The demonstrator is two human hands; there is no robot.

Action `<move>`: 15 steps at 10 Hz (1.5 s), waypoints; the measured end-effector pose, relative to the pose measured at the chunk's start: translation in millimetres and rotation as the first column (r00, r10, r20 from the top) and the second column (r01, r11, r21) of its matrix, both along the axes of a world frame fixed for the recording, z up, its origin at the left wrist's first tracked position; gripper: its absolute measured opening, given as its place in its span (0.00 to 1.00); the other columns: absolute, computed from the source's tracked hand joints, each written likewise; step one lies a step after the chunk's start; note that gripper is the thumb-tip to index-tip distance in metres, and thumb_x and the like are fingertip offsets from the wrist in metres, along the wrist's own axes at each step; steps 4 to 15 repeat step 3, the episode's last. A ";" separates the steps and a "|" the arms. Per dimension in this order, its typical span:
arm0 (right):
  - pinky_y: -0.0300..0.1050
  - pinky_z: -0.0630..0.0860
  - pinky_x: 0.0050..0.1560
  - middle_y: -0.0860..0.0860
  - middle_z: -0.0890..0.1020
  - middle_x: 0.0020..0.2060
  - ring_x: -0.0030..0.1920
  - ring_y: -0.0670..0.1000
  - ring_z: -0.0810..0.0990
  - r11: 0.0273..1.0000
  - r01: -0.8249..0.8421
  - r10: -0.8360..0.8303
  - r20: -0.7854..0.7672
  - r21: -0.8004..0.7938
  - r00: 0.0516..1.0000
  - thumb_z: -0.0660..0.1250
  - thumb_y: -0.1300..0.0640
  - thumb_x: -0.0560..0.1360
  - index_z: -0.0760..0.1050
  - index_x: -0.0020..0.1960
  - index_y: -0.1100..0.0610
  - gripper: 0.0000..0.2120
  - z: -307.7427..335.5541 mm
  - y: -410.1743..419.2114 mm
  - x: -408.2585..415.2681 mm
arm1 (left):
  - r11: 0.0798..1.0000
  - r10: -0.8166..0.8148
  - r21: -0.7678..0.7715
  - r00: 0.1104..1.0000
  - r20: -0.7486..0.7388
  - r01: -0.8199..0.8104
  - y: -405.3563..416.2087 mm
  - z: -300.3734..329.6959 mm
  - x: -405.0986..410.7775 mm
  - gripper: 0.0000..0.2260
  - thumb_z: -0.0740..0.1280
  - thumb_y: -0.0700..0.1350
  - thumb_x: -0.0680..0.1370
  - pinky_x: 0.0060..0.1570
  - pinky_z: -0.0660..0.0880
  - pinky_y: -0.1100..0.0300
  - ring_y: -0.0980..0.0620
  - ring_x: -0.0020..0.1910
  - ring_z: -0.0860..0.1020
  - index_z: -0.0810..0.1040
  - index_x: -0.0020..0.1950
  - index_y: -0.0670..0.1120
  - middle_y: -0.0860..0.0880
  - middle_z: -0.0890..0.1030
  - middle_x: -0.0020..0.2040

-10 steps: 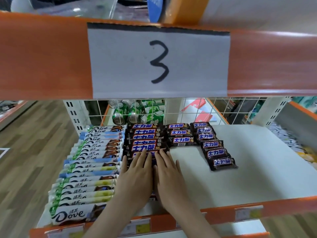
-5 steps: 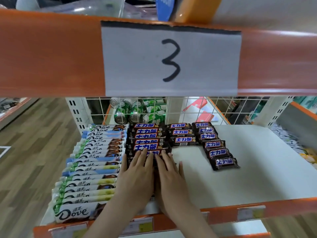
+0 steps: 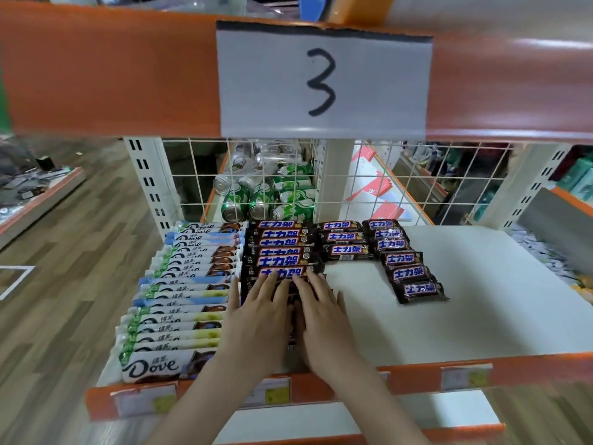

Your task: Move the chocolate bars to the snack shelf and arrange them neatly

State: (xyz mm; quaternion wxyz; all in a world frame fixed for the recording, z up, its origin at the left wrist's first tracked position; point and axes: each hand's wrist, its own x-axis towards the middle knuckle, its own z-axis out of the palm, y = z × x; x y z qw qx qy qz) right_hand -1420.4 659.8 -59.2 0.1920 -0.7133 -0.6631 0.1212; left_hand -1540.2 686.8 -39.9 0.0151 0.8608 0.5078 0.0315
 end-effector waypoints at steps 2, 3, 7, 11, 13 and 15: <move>0.49 0.40 0.73 0.43 0.52 0.75 0.75 0.44 0.46 0.997 -0.033 0.044 -0.154 0.073 0.987 0.51 0.53 0.81 0.53 0.75 0.47 0.23 13.6 -26.6 21.5 | 0.997 0.067 0.033 0.996 0.058 -0.069 -23.3 11.0 1.5 0.22 0.45 0.54 0.82 0.73 0.43 0.44 0.55 0.76 0.48 0.49 0.76 0.52 0.53 0.52 0.77; 0.50 0.47 0.75 0.45 0.56 0.75 0.75 0.45 0.51 0.993 -0.034 0.051 -0.147 0.117 0.988 0.55 0.54 0.80 0.55 0.75 0.49 0.24 17.3 -50.4 38.1 | 0.993 0.110 0.036 0.989 0.102 -0.114 -39.1 14.6 7.1 0.21 0.46 0.54 0.81 0.72 0.47 0.44 0.55 0.75 0.54 0.54 0.74 0.51 0.53 0.57 0.75; 0.50 0.47 0.75 0.45 0.56 0.75 0.75 0.45 0.51 0.993 -0.034 0.051 -0.147 0.117 0.988 0.55 0.54 0.80 0.55 0.75 0.49 0.24 17.3 -50.4 38.1 | 0.993 0.110 0.036 0.989 0.102 -0.114 -39.1 14.6 7.1 0.21 0.46 0.54 0.81 0.72 0.47 0.44 0.55 0.75 0.54 0.54 0.74 0.51 0.53 0.57 0.75; 0.50 0.47 0.75 0.45 0.56 0.75 0.75 0.45 0.51 0.993 -0.034 0.051 -0.147 0.117 0.988 0.55 0.54 0.80 0.55 0.75 0.49 0.24 17.3 -50.4 38.1 | 0.993 0.110 0.036 0.989 0.102 -0.114 -39.1 14.6 7.1 0.21 0.46 0.54 0.81 0.72 0.47 0.44 0.55 0.75 0.54 0.54 0.74 0.51 0.53 0.57 0.75; 0.50 0.47 0.75 0.45 0.56 0.75 0.75 0.45 0.51 0.993 -0.034 0.051 -0.147 0.117 0.988 0.55 0.54 0.80 0.55 0.75 0.49 0.24 17.3 -50.4 38.1 | 0.993 0.110 0.036 0.989 0.102 -0.114 -39.1 14.6 7.1 0.21 0.46 0.54 0.81 0.72 0.47 0.44 0.55 0.75 0.54 0.54 0.74 0.51 0.53 0.57 0.75; 0.50 0.47 0.75 0.45 0.56 0.75 0.75 0.45 0.51 0.993 -0.034 0.051 -0.147 0.117 0.988 0.55 0.54 0.80 0.55 0.75 0.49 0.24 17.3 -50.4 38.1 | 0.993 0.110 0.036 0.989 0.102 -0.114 -39.1 14.6 7.1 0.21 0.46 0.54 0.81 0.72 0.47 0.44 0.55 0.75 0.54 0.54 0.74 0.51 0.53 0.57 0.75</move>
